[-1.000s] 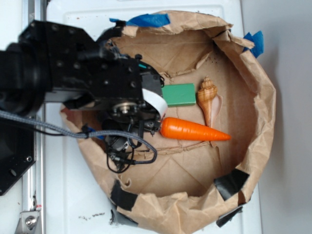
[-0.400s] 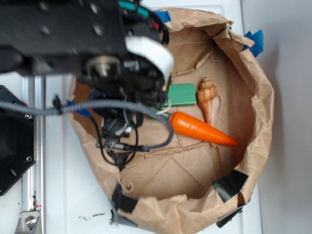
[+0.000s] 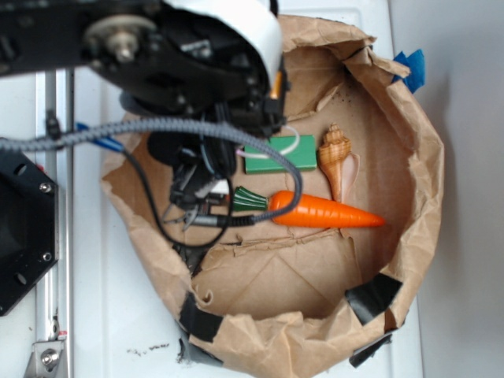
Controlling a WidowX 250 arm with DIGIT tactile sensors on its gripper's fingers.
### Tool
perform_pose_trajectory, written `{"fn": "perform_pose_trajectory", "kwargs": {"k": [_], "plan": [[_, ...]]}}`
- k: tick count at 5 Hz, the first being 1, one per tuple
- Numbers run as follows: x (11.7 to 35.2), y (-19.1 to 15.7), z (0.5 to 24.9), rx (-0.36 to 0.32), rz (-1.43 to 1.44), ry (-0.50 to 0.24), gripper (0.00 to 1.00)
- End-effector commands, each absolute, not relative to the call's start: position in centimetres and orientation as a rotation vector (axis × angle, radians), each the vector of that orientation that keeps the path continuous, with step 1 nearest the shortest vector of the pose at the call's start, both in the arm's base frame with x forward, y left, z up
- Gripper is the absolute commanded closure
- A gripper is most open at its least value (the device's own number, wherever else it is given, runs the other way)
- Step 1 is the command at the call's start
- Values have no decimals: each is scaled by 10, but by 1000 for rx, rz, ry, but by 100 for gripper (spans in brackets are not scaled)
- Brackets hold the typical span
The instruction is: Grab the gray animal.
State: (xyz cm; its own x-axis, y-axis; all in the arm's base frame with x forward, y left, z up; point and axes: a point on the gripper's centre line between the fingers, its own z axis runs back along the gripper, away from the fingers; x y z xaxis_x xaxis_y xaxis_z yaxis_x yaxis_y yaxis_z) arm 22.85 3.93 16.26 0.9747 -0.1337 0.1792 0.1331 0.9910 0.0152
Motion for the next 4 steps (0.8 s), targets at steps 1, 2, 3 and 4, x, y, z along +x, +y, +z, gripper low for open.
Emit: {"fn": "perform_pose_trajectory", "kwargs": {"k": [1,2,3,4], "plan": [[233,37,205,24,-98,-348,100],[241,40,205,-13,-13,-317,100],[260,28,192,-46,92,-253,100],[266,9,180,-61,145,-223,100]]}}
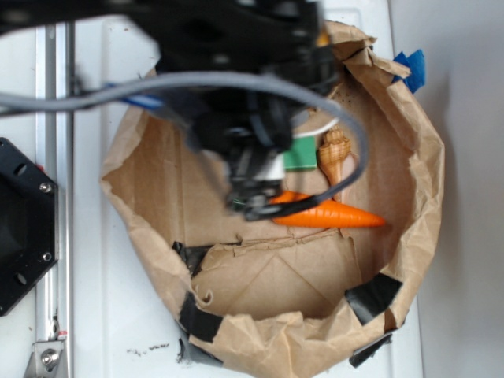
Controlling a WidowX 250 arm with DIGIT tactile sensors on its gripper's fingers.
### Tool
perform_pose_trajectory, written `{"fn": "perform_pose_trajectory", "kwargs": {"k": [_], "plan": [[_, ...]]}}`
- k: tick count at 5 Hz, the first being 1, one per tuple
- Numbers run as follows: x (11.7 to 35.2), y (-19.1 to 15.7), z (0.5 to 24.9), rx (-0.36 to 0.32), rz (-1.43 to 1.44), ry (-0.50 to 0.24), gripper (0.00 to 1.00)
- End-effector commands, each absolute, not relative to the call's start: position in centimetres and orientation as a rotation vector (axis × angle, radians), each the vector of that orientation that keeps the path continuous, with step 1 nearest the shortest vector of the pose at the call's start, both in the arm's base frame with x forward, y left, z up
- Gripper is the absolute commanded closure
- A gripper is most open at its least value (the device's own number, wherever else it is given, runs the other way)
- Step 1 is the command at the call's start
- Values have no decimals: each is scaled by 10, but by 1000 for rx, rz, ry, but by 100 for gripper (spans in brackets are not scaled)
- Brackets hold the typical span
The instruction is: Grab the gray animal.
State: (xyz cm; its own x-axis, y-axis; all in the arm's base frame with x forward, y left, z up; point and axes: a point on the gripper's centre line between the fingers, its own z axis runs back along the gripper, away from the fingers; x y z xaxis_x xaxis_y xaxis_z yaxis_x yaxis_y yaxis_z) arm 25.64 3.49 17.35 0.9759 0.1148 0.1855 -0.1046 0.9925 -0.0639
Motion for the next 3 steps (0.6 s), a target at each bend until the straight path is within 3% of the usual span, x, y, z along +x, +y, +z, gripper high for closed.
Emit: {"fn": "perform_pose_trajectory", "kwargs": {"k": [1,2,3], "plan": [[266,4,179,-96,192,-220,100],[266,4,176,-128,201,-228,100],[262,7,170,-94,211,-242,100]]}}
